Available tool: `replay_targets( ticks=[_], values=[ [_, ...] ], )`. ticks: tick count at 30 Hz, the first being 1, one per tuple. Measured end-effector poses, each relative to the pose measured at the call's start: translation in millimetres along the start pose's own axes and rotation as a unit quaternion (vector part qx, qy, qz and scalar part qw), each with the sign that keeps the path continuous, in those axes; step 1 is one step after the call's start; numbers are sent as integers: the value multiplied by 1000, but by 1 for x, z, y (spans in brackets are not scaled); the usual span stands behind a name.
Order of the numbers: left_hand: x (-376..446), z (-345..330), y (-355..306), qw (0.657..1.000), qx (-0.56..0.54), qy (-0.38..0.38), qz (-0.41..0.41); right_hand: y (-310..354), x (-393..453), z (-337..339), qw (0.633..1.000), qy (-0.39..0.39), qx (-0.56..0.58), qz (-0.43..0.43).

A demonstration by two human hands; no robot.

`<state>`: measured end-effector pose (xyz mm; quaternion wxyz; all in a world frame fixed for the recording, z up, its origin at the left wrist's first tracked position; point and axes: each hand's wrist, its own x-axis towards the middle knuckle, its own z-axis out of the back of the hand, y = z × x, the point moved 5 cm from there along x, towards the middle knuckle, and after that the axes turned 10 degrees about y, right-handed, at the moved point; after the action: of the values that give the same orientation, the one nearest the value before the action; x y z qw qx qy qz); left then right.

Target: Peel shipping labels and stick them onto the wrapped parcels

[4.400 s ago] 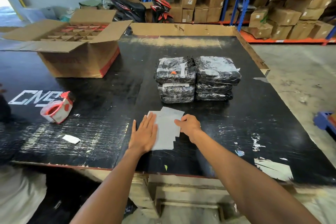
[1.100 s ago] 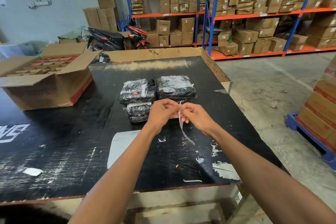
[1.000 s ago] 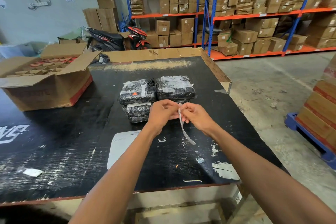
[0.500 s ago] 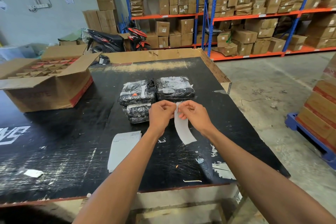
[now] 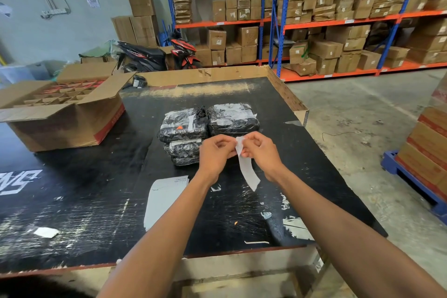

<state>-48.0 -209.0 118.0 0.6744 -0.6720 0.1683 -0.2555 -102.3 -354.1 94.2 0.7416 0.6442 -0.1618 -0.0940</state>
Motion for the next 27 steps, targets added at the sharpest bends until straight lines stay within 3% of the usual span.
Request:
replay_targets(
  ticks=[6, 10, 20, 24, 27],
  values=[
    [1, -2, 6, 983, -171, -46, 50, -12, 6, -5, 982, -53, 165, -77],
    [1, -6, 8, 971, -220, -63, 65, -7, 6, -5, 988, -69, 123, -57],
    [2, -17, 3, 983, -183, 11, 29, 3, 7, -7, 997, -69, 25, -10],
    [3, -14, 7, 983, -174, -49, 31, 3, 7, -10, 999, -42, 27, -2],
    [4, -11, 9, 969, -227, -80, 51, 2, 5, -14, 997, -28, 68, 2]
  ],
)
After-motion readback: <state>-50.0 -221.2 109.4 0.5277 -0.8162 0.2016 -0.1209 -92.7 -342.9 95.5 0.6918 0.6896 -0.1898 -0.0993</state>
